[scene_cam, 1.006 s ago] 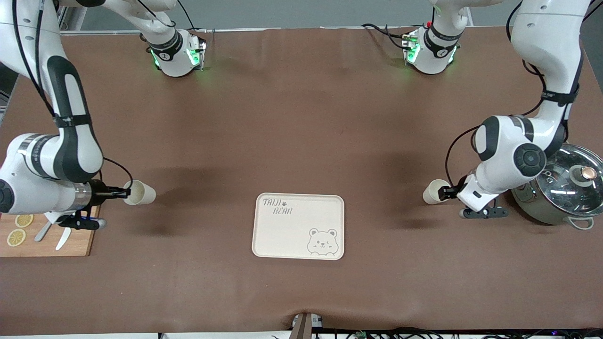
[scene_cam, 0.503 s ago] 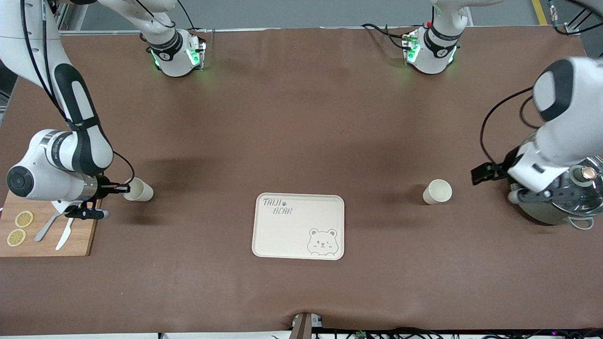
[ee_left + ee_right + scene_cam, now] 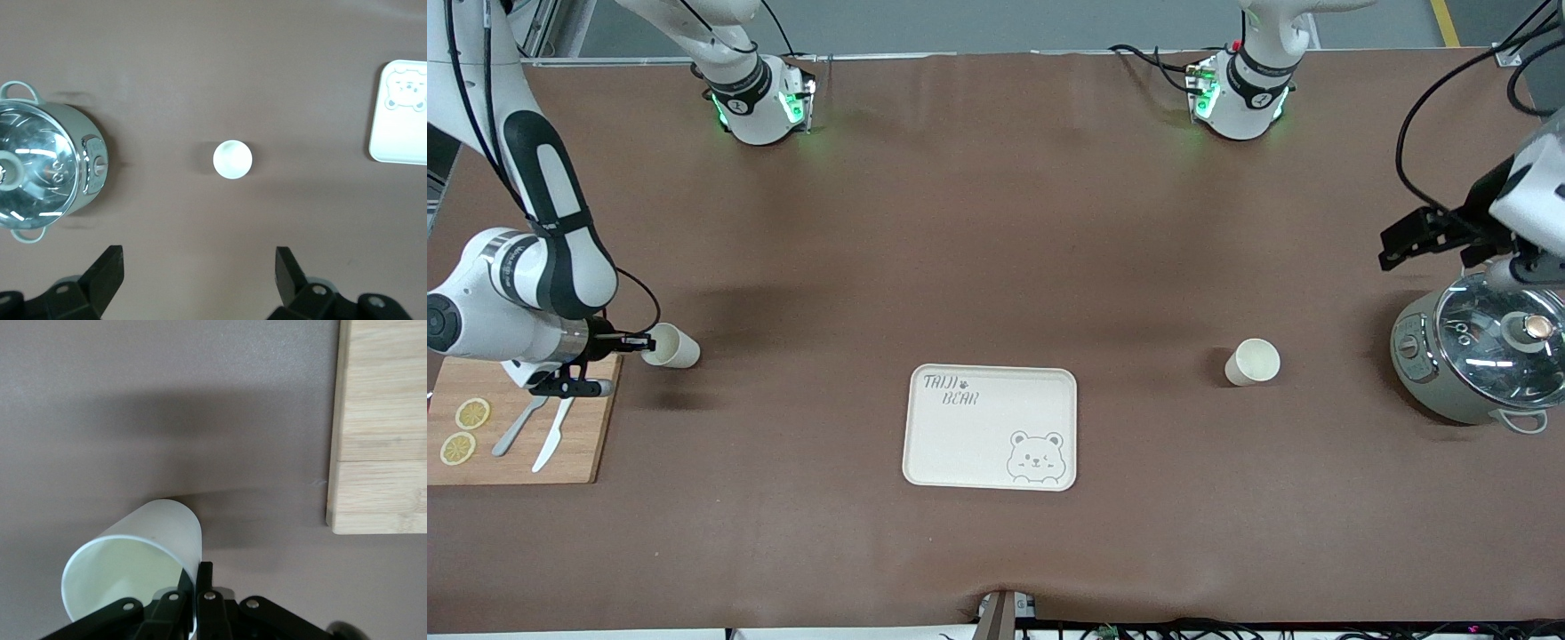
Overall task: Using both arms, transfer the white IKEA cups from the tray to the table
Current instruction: 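Open the left gripper releasing its cup while the right gripper lowers its cup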
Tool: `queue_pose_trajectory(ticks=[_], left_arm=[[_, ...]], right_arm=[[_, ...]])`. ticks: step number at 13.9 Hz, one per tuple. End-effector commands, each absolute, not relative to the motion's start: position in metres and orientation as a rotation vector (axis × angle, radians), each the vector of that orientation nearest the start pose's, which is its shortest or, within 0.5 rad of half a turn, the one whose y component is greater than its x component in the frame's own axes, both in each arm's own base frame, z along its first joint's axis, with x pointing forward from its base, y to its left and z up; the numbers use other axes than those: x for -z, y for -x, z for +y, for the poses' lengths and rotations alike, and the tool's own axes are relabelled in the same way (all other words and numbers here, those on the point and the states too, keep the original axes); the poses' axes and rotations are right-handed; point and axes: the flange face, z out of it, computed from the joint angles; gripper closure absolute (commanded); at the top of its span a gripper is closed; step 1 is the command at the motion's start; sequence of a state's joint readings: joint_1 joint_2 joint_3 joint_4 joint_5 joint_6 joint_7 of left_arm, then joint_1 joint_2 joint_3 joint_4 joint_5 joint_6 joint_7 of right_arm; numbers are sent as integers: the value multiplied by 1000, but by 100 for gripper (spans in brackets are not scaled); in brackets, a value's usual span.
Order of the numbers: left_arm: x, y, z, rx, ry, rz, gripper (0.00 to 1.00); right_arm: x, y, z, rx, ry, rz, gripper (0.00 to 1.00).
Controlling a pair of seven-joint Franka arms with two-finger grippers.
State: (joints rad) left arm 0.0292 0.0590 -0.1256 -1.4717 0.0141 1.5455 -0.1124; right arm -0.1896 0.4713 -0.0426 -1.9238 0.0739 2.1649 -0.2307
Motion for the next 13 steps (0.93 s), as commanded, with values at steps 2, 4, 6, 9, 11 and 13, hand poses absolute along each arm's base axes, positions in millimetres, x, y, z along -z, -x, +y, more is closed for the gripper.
queue_pose_trajectory(ticks=[2, 4, 6, 9, 11, 13], left_arm=[[-648, -528, -59, 38, 3121, -6, 0], [-645, -519, -58, 81, 3117, 11, 0], [-650, -527, -56, 100, 3121, 7, 0], [-655, -537, -47, 114, 3111, -17, 0], [-653, -536, -45, 78, 3095, -19, 0], [-654, -536, -46, 80, 3094, -28, 0]], right_arm=[[-232, -578, -130, -353, 3024, 47, 0], [-271, -600, -133, -406, 3004, 37, 0], [-310, -625, -133, -406, 3008, 13, 0], [-374, -644, -140, -405, 3002, 5, 0], [-412, -650, -141, -395, 3001, 0, 0], [-452, -655, -132, -359, 3019, -27, 0]])
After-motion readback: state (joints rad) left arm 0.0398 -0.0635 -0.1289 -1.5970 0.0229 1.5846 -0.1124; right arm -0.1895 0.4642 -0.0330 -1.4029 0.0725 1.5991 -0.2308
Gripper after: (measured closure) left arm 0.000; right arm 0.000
